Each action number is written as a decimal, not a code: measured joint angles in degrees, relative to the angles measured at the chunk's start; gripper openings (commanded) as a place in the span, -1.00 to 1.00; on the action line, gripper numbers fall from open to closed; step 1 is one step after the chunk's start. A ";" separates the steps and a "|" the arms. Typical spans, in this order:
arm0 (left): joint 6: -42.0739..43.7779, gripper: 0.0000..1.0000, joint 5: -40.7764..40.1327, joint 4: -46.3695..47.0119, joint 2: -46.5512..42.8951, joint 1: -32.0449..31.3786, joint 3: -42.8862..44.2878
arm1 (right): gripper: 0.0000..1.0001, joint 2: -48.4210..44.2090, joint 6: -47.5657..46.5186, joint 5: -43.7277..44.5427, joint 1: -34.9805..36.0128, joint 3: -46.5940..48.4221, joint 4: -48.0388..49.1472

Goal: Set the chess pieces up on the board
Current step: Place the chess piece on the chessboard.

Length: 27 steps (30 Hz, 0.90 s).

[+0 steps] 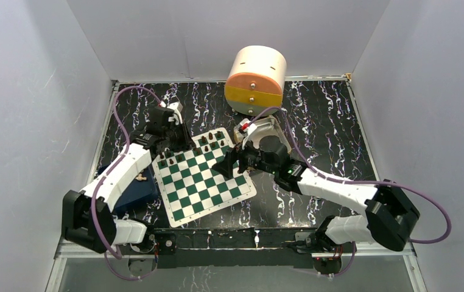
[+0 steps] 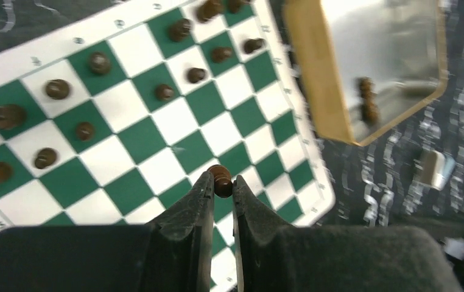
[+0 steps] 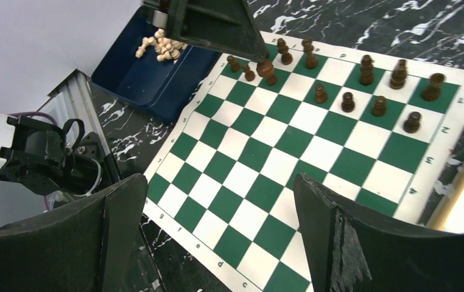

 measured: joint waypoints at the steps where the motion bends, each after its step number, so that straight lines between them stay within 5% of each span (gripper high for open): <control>1: 0.72 -0.92 -1.97 0.15 0.98 0.00 0.00 | 0.97 -1.03 -0.02 0.83 0.00 -0.31 -0.76; 11: 3.56 -0.95 -15.56 6.64 9.18 -0.35 -1.92 | 0.97 -7.80 -1.05 7.54 0.00 -2.82 -4.92; 27: 4.55 -0.95 -21.49 13.31 13.60 -2.25 -5.27 | 0.97 -7.76 -2.29 10.34 -0.07 -2.82 -6.82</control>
